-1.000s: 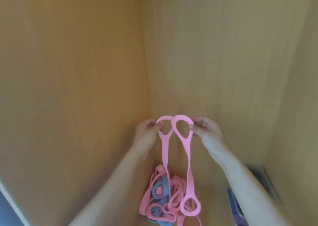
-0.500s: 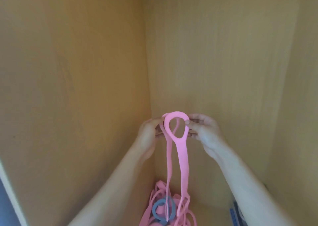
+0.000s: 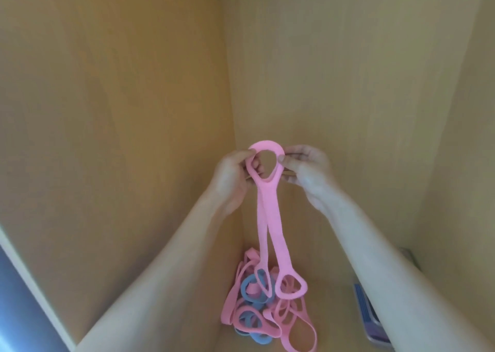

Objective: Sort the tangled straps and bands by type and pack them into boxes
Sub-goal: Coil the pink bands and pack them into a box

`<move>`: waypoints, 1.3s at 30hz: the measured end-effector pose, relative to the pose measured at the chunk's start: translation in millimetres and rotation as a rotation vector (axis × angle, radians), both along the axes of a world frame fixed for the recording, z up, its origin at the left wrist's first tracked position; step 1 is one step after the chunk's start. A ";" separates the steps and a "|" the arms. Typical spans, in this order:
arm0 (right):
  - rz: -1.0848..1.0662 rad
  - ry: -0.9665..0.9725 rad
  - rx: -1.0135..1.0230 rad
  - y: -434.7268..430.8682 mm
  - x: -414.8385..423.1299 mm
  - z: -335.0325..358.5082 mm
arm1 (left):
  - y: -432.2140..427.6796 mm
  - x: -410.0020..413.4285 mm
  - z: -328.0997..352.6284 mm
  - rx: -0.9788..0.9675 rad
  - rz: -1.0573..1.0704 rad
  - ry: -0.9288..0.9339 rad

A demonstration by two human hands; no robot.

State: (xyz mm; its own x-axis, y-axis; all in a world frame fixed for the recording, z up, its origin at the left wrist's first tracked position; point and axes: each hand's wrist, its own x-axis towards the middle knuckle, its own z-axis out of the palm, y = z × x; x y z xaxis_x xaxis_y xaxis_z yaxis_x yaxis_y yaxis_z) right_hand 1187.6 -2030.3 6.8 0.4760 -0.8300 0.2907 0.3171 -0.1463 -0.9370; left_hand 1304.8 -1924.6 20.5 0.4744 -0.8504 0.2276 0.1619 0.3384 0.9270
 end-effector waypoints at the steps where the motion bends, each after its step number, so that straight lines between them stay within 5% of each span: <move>1: -0.003 -0.005 0.005 -0.3 1.0 -1.3 | -0.3 -1.2 0.6 -0.003 -0.005 0.037; 7: 0.014 0.014 -0.018 -3.0 0.9 -15.9 | -4.2 -8.3 -2.4 -0.029 0.010 0.223; 15: 0.017 0.269 -0.018 -5.7 -22.8 -113.5 | -0.1 -6.6 -18.6 0.038 0.068 0.203; 28: 0.136 1.419 -0.132 18.1 -75.5 -289.7 | 7.5 -11.4 -36.5 0.174 0.150 -0.337; 39: 0.058 1.432 -0.139 28.1 -64.2 -277.1 | 4.9 -13.4 -38.1 0.233 0.132 -0.337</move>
State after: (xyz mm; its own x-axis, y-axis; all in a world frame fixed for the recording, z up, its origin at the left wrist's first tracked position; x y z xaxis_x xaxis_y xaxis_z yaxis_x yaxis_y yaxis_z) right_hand 1123.4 -2002.2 -270.3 0.4541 -0.8050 -0.3818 -0.8587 -0.2812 -0.4284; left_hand 1291.3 -1919.7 -17.7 0.5150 -0.8340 0.1979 -0.1936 0.1117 0.9747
